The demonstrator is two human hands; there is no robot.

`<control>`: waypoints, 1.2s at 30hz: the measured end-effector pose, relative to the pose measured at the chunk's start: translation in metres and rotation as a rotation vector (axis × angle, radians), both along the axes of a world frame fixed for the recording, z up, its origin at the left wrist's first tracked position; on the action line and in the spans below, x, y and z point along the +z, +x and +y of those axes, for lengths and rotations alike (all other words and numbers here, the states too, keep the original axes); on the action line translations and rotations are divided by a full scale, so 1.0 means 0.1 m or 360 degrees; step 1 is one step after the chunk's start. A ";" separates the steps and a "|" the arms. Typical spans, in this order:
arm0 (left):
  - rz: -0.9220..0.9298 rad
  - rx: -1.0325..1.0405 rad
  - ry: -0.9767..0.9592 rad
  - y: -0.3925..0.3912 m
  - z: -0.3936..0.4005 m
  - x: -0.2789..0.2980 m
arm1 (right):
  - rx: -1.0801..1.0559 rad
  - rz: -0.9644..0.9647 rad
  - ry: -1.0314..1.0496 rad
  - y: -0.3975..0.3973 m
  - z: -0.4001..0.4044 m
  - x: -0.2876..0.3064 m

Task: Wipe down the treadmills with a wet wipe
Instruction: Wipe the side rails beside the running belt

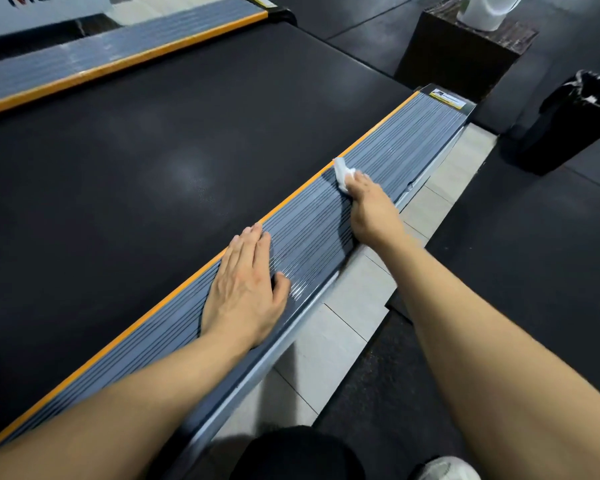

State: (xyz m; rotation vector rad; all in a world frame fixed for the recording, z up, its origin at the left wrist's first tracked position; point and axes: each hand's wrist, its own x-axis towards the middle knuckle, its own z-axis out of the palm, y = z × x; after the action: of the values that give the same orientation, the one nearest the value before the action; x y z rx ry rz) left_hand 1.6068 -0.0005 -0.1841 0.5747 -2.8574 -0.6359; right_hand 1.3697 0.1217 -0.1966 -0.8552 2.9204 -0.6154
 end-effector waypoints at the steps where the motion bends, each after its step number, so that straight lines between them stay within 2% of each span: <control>1: 0.0010 0.0002 -0.0007 0.00 0.00 0.00 | 0.0057 -0.0050 -0.0075 0.12 -0.15 0.05; 4: 0.0030 0.0033 -0.0007 -0.01 0.02 0.01 | 0.0829 -0.0144 -0.0223 0.69 -0.47 0.06; 6: 0.0013 0.0042 0.0009 -0.01 0.02 0.01 | 0.1085 -0.0165 -0.0095 0.85 -0.49 0.11; 8: 0.0010 0.0030 0.0016 -0.01 0.01 0.01 | 0.1013 -0.0211 -0.0148 0.59 -0.42 0.21; 11: -0.0012 0.0007 0.0013 0.00 0.00 0.01 | 0.0450 -0.0101 -0.0069 -0.04 -0.26 0.22; 13: -0.0017 0.0002 0.0017 -0.01 0.00 0.01 | 0.0228 -0.0054 0.0059 -0.20 -0.27 0.20; 15: -0.0011 0.0017 -0.0008 -0.01 0.00 0.00 | 0.0448 -0.0064 -0.0024 0.06 -0.35 0.23; 17: -0.0004 0.0026 -0.0028 -0.02 0.01 0.01 | 0.0943 -0.0134 -0.0145 0.43 -0.32 0.23; 19: -0.0008 0.0044 -0.0014 -0.02 0.02 0.00 | 0.1248 -0.0129 -0.0064 0.60 -0.13 0.21; 20: -0.0012 0.0042 -0.0013 -0.02 0.01 0.00 | 0.1277 -0.0153 0.0001 0.55 -0.01 0.22; 22: -0.0013 0.0036 -0.0029 -0.02 0.01 -0.03 | 0.1115 -0.0170 -0.0044 0.26 0.27 0.22; 24: -0.0017 0.0042 -0.0047 -0.02 0.00 -0.05 | 0.0699 -0.0175 -0.0192 -0.16 0.57 0.24; 26: -0.0050 0.0050 -0.0062 -0.02 0.01 -0.05 | 0.0317 -0.0104 -0.0107 -0.44 0.76 0.19; 27: -0.0061 0.0055 -0.0071 -0.03 0.02 -0.04 | 0.0237 -0.0065 -0.0040 -0.47 0.79 0.13; 28: -0.0072 0.0049 -0.0087 -0.03 0.02 -0.05 | 0.0277 -0.0001 -0.0017 -0.38 0.78 0.10; 31: -0.0125 0.0025 -0.0171 -0.05 0.03 -0.05 | 0.0733 0.0101 -0.0089 0.12 0.69 0.03; 36: -0.0094 0.0125 -0.0221 -0.17 0.12 -0.01 | 0.1233 0.0041 -0.0120 0.45 0.69 -0.11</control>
State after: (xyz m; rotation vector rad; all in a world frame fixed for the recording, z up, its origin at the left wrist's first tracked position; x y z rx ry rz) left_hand 1.5897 0.0119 -0.1850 0.6893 -2.8871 -0.4105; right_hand 1.4146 0.1906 -0.2076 -1.8445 2.2839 -0.6243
